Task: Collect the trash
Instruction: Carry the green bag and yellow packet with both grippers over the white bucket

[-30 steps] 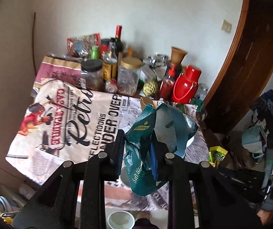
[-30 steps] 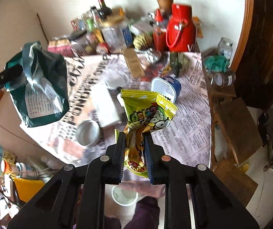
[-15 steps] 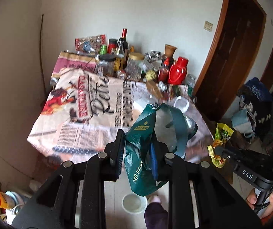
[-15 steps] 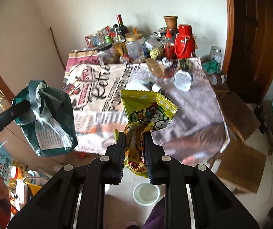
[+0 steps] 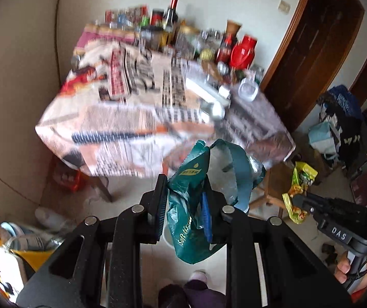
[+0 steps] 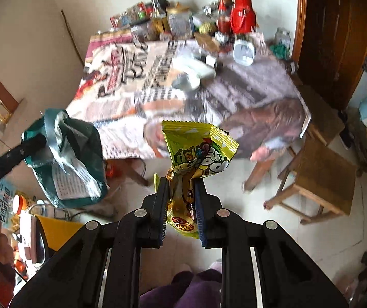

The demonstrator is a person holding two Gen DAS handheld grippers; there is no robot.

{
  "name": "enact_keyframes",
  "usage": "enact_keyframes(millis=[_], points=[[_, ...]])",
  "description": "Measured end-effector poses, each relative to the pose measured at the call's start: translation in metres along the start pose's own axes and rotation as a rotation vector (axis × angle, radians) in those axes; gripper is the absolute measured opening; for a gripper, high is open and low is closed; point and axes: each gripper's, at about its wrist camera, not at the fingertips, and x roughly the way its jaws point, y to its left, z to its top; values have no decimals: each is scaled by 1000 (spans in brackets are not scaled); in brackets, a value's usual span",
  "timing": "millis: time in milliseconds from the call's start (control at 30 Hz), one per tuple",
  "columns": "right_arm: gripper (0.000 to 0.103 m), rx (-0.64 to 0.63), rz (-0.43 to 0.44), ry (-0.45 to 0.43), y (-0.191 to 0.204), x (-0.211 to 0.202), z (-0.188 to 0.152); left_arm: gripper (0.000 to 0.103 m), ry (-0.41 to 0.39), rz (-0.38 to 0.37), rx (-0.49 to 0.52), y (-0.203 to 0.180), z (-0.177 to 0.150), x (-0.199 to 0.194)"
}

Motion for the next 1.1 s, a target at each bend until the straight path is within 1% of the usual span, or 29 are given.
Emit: enact_keyframes(millis=[133, 167, 233, 267, 333, 400, 467, 533, 633, 733, 767, 833, 933, 967, 1033, 1100], points=[[18, 2, 17, 63, -8, 35, -14, 24, 96, 16, 1, -4, -26, 50], [18, 3, 18, 88, -14, 52, -17, 24, 120, 26, 5, -5, -32, 66], [18, 9, 19, 114, -20, 73, -24, 24, 156, 29, 2, -4, -41, 96], [18, 15, 20, 135, -27, 92, -28, 24, 173, 26, -6, -3, -46, 113], [18, 20, 21, 156, -34, 115, -36, 24, 210, 20, -24, -2, -59, 150], [18, 13, 12, 184, -43, 150, -46, 24, 245, 27, -40, -2, -75, 188], [18, 15, 15, 215, -54, 181, -58, 24, 268, 36, -55, -1, -92, 218], [18, 15, 17, 233, -61, 204, -68, 24, 300, 46, -75, 2, -115, 254], [18, 16, 21, 265, -77, 251, -89, 24, 372, 41, -127, 12, -152, 313], [18, 15, 29, 290, -89, 286, -110, 24, 429, 60, -142, 21, -188, 369], [18, 7, 29, 306, -93, 304, -122, 24, 448, 66, -139, 24, -200, 386], [18, 5, 27, 327, -100, 326, -137, 24, 503, 80, -138, 31, -229, 425], [18, 37, 37, 369, -114, 369, -167, 24, 572, 72, -179, 46, -267, 474], [18, 44, 39, 376, -117, 382, -175, 24, 587, 73, -190, 52, -274, 486], [18, 44, 41, 387, -120, 406, -189, 24, 609, 79, -204, 60, -293, 513], [18, 42, 44, 394, -123, 426, -198, 24, 615, 83, -206, 65, -303, 532]])
